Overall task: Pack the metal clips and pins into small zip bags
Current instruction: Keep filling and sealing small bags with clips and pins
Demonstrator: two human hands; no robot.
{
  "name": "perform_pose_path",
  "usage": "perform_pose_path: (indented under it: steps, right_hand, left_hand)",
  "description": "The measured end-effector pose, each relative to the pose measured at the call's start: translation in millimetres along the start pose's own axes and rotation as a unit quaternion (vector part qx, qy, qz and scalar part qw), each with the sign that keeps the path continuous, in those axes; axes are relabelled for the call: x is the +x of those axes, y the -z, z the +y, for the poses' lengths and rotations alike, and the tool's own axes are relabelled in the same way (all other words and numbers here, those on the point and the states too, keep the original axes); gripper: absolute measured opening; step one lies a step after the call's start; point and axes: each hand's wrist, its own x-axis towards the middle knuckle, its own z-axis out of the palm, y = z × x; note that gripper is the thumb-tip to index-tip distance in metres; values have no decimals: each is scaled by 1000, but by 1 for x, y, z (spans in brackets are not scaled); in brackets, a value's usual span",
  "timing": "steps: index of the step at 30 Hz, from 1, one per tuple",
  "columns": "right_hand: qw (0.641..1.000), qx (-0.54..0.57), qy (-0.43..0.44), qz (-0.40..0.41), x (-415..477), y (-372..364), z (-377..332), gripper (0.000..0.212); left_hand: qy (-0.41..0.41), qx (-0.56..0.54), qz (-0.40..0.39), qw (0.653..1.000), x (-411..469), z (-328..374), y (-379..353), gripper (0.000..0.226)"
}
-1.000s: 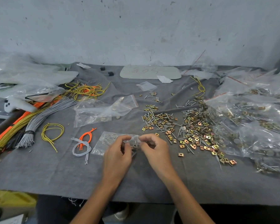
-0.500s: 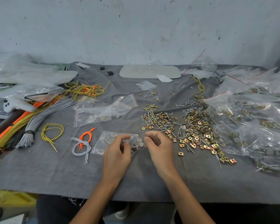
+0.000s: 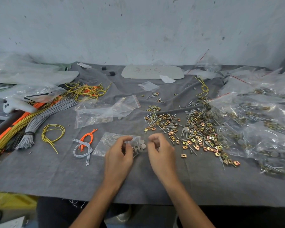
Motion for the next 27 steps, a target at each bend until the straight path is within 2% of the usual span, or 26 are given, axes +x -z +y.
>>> perform_pose_path:
  steps: [4, 8, 9, 11, 13, 14, 17, 19, 25, 27]
  right_hand:
    - [996, -31, 15, -79, -2, -2, -1, 11]
    - [980, -4, 73, -186, 0, -6, -8, 25]
    - [980, 31, 59, -186, 0, -5, -9, 27]
    - [989, 78, 19, -121, 2, -3, -5, 28]
    - [999, -1, 21, -31, 4, -1, 3, 28]
    - [997, -64, 34, -20, 5, -2, 5, 29]
    - [967, -233, 77, -73, 6, -11, 4, 39]
    - [948, -290, 101, -80, 3, -17, 3, 37]
    - [955, -276, 88, -71, 2, -16, 5, 22]
    - [967, -229, 90, -67, 1, -14, 4, 20]
  left_hand:
    - [-2, 2, -7, 1000, 0, 0, 0, 30]
    - [3, 4, -17, 1000, 1, 0, 0, 28]
    - [5, 4, -15, 1000, 1, 0, 0, 27]
    - [6, 6, -3, 1000, 1, 1, 0, 26]
    - [12, 4, 19, 1000, 0, 1, 0, 25]
    - [17, 2, 28, 999, 1, 2, 0, 24]
    - [30, -6, 39, 999, 1, 2, 1, 22]
    - [32, -11, 37, 999, 2, 2, 1, 22]
    - [33, -14, 39, 999, 2, 3, 1, 23]
    - [29, -12, 36, 999, 2, 2, 1, 23]
